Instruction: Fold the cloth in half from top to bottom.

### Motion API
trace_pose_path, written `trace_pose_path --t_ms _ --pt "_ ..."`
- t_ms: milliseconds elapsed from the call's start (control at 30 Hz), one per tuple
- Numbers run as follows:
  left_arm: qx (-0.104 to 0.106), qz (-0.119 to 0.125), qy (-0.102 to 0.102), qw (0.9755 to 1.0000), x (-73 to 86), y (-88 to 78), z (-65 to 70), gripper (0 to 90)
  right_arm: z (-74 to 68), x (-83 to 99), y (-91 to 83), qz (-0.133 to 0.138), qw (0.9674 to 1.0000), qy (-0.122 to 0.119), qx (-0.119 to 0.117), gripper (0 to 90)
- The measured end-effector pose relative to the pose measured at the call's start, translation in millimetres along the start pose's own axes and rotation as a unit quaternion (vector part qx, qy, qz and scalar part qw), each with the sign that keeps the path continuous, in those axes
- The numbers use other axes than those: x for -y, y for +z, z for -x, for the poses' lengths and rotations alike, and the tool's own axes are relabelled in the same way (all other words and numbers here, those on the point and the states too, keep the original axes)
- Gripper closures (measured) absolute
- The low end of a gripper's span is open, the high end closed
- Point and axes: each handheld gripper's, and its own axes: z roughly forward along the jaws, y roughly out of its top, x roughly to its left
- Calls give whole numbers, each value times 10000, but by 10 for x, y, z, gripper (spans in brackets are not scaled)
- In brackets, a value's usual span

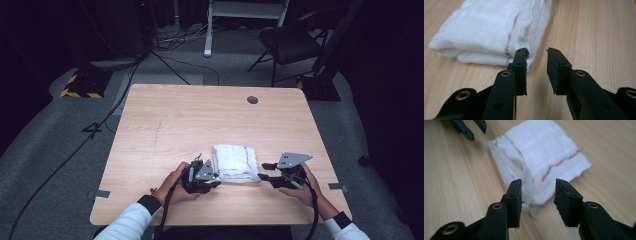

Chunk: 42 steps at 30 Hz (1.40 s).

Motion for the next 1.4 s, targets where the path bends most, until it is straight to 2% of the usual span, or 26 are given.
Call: trace_pose_path --t_ms 67,200,300,367,467,600,733,800,833,967,1033,1100,1200,1267,1400 --pt "-163 89 -137 9997 -15 -25 -56 628 10 -41 -19 61 9999 26 128 488" --pt "-347 225 -449 9981 -77 -9 -181 547 72 -128 40 40 9988 45 478 419" --pt "-468 242 -567 9970 -169 75 -249 460 137 -179 157 -42 9984 202 536 389" --pt "-527 185 -586 9967 -220 156 -291 415 147 -212 269 -219 9981 151 561 373" --pt "-519 27 -553 9971 -247 274 -332 382 130 -220 432 -456 9976 69 519 368" --pt "-491 -197 -476 9975 -219 370 -325 367 105 -163 529 -695 9966 -9 433 355" --pt "-433 -275 -455 9976 -196 378 -314 357 96 -83 552 -707 9970 62 300 367" --pt "-439 -366 -459 9973 -170 401 -275 354 75 -61 551 -688 9974 103 201 431" --pt "-469 -356 -477 9971 -156 403 -248 356 60 -54 543 -685 9975 90 135 435" --pt "-460 -379 -473 9971 -141 375 -188 364 -13 -39 515 -719 9974 5 87 423" --pt "-478 -458 -403 9970 -155 354 -175 365 -45 -35 507 -707 9974 -52 147 406" --pt "-520 -486 -249 9972 -176 331 -175 354 -60 -40 497 -723 9972 -105 177 368" --pt "-602 -522 -228 9966 -199 284 -182 313 -59 -63 466 -779 9966 -165 229 346" --pt "-592 -531 -224 9966 -202 240 -191 293 -47 -77 440 -784 9965 -189 227 357" --pt "-747 -595 -140 9953 -171 131 -181 275 -57 -115 349 -776 9963 -298 237 365"
